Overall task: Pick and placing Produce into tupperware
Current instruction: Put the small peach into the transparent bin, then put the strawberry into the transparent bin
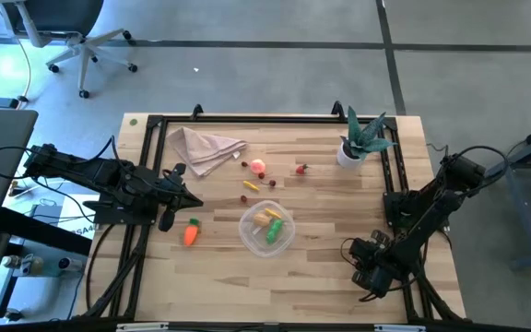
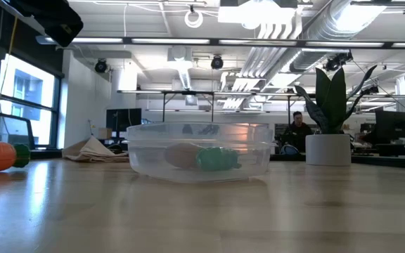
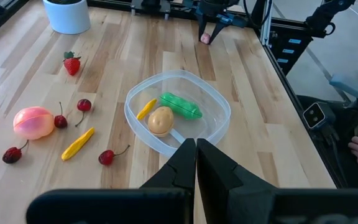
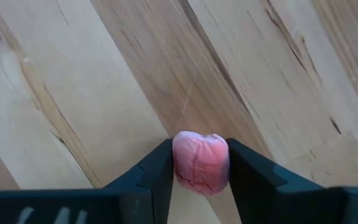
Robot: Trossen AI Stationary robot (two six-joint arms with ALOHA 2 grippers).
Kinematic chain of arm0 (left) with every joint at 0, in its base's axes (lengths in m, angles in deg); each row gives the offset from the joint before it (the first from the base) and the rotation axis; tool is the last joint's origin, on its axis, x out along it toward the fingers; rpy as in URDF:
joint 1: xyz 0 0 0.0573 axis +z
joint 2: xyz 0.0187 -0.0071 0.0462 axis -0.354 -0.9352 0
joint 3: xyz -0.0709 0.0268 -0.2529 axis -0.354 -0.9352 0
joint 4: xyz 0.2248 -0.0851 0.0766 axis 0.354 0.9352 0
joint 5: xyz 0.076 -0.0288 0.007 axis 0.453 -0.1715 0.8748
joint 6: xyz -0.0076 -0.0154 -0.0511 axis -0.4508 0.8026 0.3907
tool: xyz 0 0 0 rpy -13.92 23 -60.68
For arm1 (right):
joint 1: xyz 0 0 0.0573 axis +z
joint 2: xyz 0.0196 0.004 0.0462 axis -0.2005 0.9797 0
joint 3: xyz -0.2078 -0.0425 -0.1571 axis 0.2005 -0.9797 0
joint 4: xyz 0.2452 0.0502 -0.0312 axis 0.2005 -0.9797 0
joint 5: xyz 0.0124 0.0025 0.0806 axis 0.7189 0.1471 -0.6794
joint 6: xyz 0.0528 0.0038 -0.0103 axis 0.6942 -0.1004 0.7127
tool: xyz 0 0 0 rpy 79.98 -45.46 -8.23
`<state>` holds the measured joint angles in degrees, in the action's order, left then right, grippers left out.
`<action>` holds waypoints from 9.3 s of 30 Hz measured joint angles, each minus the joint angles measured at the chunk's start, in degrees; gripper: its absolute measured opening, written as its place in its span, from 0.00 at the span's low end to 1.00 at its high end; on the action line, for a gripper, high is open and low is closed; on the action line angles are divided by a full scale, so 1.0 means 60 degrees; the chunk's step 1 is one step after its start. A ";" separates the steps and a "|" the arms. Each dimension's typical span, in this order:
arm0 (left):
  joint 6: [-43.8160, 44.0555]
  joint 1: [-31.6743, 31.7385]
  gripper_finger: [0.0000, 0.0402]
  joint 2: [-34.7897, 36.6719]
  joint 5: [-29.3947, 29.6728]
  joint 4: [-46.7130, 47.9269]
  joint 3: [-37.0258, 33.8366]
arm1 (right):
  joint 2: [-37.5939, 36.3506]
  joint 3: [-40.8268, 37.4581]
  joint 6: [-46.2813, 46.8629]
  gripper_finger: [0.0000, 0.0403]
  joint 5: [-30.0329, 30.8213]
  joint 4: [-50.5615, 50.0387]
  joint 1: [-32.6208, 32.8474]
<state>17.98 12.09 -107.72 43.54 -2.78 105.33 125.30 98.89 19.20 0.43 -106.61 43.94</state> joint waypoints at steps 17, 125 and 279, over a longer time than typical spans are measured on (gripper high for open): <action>0.0001 -0.0003 0.01 0.0000 0.0000 0.0001 0.0000 | 0.0008 0.0176 0.0203 0.31 0.0255 0.0036 -0.0007; 0.0000 -0.0003 0.01 0.0000 0.0000 0.0000 0.0000 | 0.2943 0.2992 -1.3873 0.37 -0.3463 0.6838 -0.8725; 0.0004 -0.0001 0.01 0.0000 0.0000 0.0001 0.0000 | 0.3458 0.5752 -1.6425 0.35 -0.3184 -0.0445 -1.3146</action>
<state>18.00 12.08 -107.72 43.54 -2.77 105.33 146.05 133.40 -79.35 -18.67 -109.28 -34.94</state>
